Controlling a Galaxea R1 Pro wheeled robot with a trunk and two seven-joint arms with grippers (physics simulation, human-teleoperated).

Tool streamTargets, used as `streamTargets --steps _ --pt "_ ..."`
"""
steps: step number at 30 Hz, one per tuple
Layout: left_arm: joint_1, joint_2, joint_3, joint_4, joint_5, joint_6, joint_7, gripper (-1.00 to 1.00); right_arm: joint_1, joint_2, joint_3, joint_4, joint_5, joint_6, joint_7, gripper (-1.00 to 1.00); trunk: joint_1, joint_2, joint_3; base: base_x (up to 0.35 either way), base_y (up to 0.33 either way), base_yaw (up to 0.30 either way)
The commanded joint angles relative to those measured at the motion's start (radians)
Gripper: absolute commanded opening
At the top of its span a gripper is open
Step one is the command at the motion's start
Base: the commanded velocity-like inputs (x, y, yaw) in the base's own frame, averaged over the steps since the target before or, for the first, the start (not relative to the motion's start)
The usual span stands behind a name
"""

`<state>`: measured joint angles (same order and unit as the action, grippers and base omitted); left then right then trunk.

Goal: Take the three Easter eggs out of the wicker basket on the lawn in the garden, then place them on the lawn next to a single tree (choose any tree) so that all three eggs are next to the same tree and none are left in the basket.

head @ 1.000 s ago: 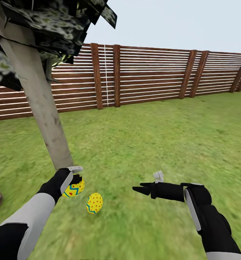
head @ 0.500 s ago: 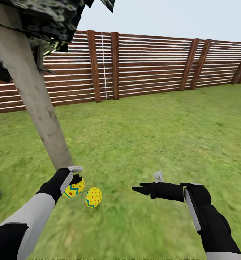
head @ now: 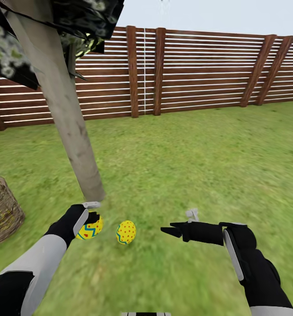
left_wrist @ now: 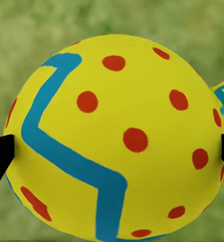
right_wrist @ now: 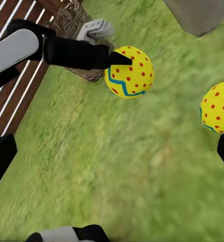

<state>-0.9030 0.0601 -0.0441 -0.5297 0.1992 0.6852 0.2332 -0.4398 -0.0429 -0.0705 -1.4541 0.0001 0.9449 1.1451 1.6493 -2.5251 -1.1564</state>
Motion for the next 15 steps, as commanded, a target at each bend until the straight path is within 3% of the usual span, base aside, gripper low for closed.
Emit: streamTargets --steps 1,8,15 --pt "0.000 0.000 -0.005 -0.001 0.009 0.004 0.009 -1.00 0.000 0.000 -0.002 0.000 -0.003 0.008 0.004 1.00 0.000 0.000 -0.001 0.000 0.000 0.141" --pt "0.000 0.000 -0.005 0.000 0.005 0.005 0.009 -1.00 0.000 0.000 -0.003 0.000 -0.008 0.008 0.007 1.00 0.000 0.000 -0.001 0.128 0.055 0.033" --pt "0.000 0.000 -0.005 0.000 0.006 0.005 0.009 -1.00 0.000 0.000 -0.003 0.000 -0.008 0.008 0.010 1.00 0.000 0.000 -0.001 0.014 -0.106 0.001"
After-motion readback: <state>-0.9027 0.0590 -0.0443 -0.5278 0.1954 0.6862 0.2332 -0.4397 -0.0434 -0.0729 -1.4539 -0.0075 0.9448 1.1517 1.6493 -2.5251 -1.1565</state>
